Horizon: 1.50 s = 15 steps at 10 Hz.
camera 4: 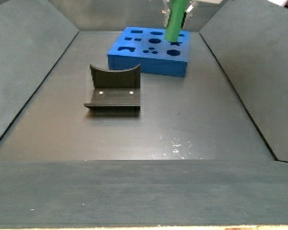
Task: Pick up the hexagon object. Move up. Move to above the board. Insert the hexagon object.
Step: Insert the hexagon object.
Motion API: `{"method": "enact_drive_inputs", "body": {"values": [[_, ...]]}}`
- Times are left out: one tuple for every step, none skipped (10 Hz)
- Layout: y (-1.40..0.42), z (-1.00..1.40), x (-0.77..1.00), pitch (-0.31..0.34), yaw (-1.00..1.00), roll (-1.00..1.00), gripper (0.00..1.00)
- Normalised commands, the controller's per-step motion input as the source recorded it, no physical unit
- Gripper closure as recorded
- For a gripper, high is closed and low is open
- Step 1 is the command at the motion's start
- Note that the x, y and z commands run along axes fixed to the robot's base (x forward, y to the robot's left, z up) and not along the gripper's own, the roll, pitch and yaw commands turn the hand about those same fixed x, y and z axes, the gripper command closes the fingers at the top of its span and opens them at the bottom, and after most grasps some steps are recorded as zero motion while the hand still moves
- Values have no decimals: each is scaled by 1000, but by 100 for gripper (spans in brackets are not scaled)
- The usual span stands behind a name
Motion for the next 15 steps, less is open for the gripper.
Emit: {"method": "enact_drive_inputs", "body": {"values": [[0,-1000,54,0,0,46,100],[0,-1000,51,0,0,46,100],[0,-1000,54,0,0,43,100],[0,-1000,63,-6,63,51,100],[0,-1000,40,-6,300,34,100],[9,0,0,-31,0,0,100],[0,-80,29,0,0,0,100],[0,-954,0,-217,303,211,100],[0,-140,17,0,43,9,100],[0,-66,26,0,0,0,100],[-111,-1000,46,-86,0,311,100],[-171,-1000,91,-54,0,311,100],[-26,-69,0,0,0,91,100],[0,-131,40,0,0,0,100],[0,-1000,77,-40,106,160,100]]}}
